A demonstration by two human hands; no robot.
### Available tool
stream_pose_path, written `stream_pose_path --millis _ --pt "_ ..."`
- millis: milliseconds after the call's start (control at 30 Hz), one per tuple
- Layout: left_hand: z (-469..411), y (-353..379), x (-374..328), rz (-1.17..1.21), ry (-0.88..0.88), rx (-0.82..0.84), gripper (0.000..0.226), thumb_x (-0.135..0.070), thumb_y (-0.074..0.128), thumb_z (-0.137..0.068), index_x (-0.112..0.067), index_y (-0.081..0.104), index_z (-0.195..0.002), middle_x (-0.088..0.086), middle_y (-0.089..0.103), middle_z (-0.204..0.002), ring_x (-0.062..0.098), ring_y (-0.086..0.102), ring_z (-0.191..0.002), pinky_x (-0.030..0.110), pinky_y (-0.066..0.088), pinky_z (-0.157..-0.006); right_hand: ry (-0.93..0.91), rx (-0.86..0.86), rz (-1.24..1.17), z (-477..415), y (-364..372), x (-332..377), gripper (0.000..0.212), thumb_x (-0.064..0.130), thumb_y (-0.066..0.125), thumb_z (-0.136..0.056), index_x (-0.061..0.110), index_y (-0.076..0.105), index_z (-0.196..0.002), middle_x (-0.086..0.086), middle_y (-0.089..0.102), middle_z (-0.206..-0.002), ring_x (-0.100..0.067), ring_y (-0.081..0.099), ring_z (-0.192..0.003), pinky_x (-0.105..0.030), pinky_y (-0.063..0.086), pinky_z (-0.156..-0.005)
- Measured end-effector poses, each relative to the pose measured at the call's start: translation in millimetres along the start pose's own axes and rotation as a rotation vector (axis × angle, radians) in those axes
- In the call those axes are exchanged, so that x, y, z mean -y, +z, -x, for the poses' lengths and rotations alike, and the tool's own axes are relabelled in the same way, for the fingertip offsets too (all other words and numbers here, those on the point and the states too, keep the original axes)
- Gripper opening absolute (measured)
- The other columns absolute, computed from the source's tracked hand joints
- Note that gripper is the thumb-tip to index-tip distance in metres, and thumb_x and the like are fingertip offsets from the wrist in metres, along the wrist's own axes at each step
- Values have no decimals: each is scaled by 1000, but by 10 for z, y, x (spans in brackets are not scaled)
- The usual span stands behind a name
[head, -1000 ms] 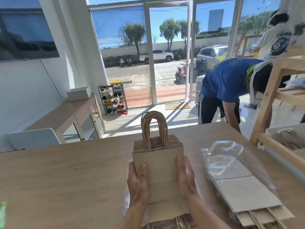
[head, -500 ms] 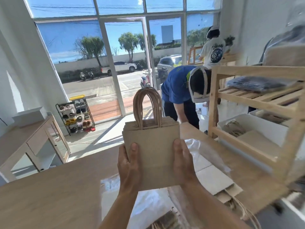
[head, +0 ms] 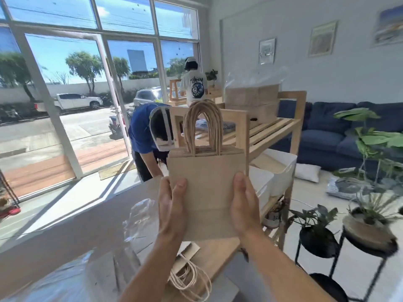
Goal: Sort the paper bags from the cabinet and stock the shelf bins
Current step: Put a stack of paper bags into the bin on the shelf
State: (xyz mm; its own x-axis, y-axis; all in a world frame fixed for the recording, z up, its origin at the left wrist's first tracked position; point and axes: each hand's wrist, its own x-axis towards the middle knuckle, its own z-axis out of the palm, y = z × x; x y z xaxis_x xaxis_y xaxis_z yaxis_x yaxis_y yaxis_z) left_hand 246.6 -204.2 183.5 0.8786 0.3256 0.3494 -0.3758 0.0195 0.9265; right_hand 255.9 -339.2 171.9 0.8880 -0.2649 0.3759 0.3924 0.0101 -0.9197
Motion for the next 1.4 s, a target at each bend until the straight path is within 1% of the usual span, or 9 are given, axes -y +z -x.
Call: stream_pose_path --millis 133,233,400,567,800,967,1100,1233,1400 --pt "119 727 54 -37 21 104 44 -54 47 -58 -26 57 -91 3 63 -93 24 58 -89 46 46 -80 10 -116 15 -168 -735 46 53 66 31 -88 19 57 -87 8 61 -79 9 53 -64 -7 40 -60" --pt "186 1179 121 -88 15 212 47 -53 45 -59 -23 56 -94 -1 61 -92 23 56 -90 47 45 -81 54 -184 15 -263 -1179 50 48 66 30 -80 27 58 -84 12 63 -82 12 58 -73 -15 45 -72" --pt "234 1895 216 -127 -74 409 40 -56 52 -68 -35 60 -101 -6 66 -99 21 62 -98 49 50 -88 170 -342 -25 -478 -1827 -110 64 77 28 -80 30 64 -103 7 67 -107 -16 62 -105 -41 47 -98" --pt "138 2300 334 -150 -195 605 52 -57 59 -73 -37 56 -121 -5 68 -110 15 67 -96 40 56 -82 292 -453 -97 -688 -2151 -412 62 64 28 -93 21 62 -123 0 66 -118 -19 62 -108 -46 47 -100" --pt "-330 2740 689 -214 -361 747 56 -60 67 -75 -38 53 -124 -5 67 -112 18 70 -93 44 57 -85 455 -511 -185 -1082 -2284 -843 78 79 38 -68 26 63 -119 -2 69 -114 -25 65 -104 -51 49 -96" --pt "-733 3015 1046 -216 -512 728 44 -51 70 -78 -23 66 -111 2 73 -102 23 70 -92 48 56 -88 553 -447 -160 -1434 -2349 -987 42 44 40 -92 12 66 -100 -10 69 -104 -30 64 -94 -41 51 -80" --pt "-983 3233 1356 -161 -700 664 36 -44 68 -83 -15 66 -104 9 74 -97 30 70 -89 46 56 -84 661 -309 -159 -1648 -2486 -1053 24 32 52 -82 10 55 -92 -16 57 -93 -29 57 -85 -35 45 -69" --pt "-1206 3431 1616 -94 -798 593 43 -46 69 -80 -14 66 -109 12 74 -101 35 71 -91 51 55 -89 679 -186 -196 -1927 -2595 -1104 19 25 55 -88 9 61 -96 -16 61 -93 -29 59 -86 -33 45 -66" --pt "-1510 3696 1832 -20 -832 458 27 -36 65 -89 -15 62 -107 12 72 -96 31 69 -83 41 57 -73 713 -109 -162 -2458 -2656 -1282 24 26 52 -96 9 63 -108 -11 68 -96 -24 64 -82 -31 49 -66"
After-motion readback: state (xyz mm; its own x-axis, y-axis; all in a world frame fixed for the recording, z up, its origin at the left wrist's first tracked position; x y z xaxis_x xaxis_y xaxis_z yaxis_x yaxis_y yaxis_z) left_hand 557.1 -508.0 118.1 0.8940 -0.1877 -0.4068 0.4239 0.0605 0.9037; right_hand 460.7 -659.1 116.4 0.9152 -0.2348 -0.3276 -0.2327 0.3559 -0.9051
